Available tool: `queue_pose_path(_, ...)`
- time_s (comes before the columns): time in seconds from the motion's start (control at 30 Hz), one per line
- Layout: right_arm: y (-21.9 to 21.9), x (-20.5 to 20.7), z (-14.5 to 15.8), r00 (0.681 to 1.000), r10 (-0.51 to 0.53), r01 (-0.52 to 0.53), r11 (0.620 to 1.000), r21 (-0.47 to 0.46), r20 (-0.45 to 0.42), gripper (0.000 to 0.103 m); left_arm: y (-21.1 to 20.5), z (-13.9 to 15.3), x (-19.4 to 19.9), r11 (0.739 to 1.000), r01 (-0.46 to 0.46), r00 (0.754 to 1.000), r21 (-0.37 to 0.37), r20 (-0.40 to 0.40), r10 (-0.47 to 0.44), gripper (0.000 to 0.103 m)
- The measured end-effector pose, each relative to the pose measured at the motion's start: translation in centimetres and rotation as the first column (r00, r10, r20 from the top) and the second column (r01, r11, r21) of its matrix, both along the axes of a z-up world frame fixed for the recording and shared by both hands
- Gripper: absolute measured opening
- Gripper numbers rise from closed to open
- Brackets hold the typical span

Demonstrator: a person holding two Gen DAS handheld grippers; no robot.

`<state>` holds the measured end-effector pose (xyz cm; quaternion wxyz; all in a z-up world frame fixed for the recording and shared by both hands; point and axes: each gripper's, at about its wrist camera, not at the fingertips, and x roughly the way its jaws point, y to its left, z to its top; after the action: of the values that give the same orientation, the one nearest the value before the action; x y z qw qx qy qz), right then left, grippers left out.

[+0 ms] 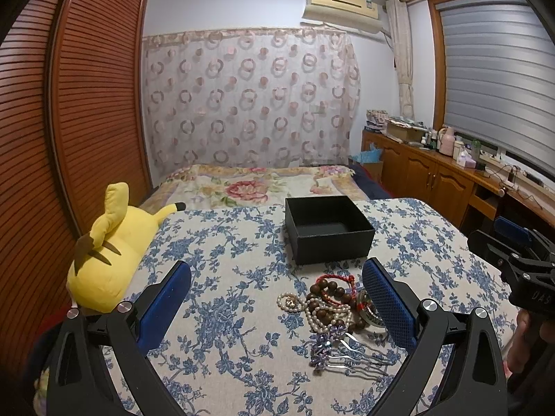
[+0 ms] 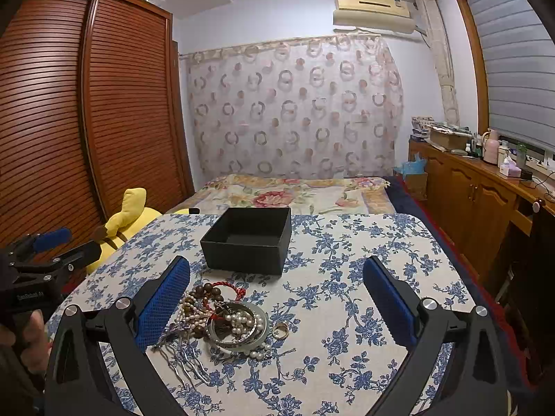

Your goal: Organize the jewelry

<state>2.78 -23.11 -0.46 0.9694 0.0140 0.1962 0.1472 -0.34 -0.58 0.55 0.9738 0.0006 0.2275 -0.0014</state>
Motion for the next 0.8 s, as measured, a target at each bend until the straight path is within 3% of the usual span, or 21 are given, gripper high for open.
queue_pose_path(0.8, 0.36, -0.21, -0.01, 1.0, 0.001, -0.001, 1.0, 0.0, -0.002, 0.101, 0.07, -0.08, -0.05, 1.0, 0.001, 1.0, 0.001, 0.003, -0.001, 0.095)
